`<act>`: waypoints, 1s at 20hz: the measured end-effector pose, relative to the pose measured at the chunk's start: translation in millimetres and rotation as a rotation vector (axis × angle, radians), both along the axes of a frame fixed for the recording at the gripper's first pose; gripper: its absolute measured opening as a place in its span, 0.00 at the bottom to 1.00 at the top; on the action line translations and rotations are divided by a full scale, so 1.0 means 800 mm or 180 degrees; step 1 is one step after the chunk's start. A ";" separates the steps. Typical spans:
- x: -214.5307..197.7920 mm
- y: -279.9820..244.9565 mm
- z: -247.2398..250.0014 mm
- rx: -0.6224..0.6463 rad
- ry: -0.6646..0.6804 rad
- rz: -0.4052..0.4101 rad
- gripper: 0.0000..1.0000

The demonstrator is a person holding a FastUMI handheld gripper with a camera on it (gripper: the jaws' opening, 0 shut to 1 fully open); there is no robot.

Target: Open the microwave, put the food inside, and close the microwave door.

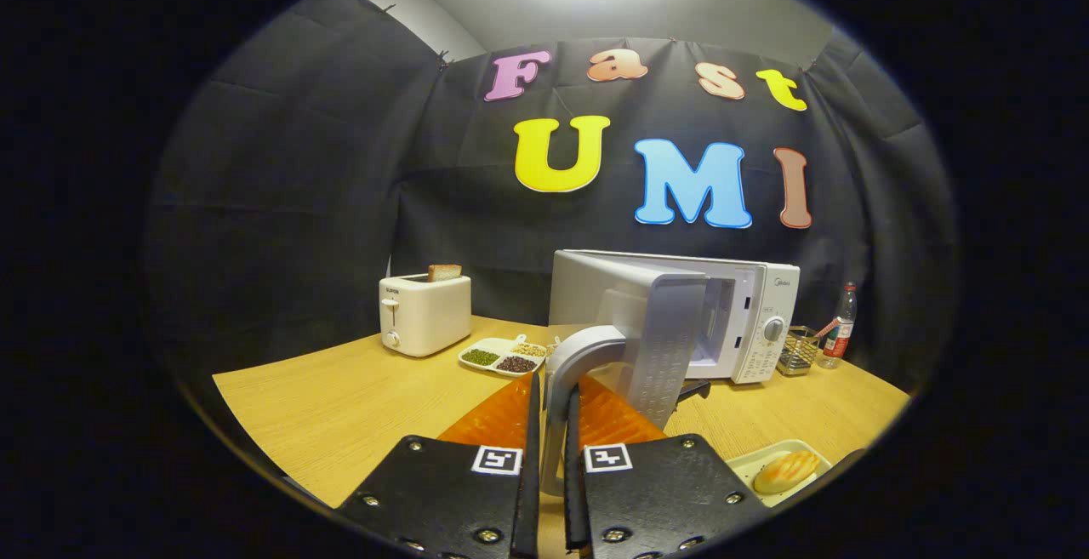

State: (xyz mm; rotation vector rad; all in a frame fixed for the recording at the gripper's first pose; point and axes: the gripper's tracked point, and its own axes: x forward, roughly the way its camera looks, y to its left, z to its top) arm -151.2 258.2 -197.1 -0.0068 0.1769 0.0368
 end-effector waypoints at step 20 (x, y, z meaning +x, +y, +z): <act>-0.086 -0.155 -0.043 0.0138 0.0628 0.0802 0.75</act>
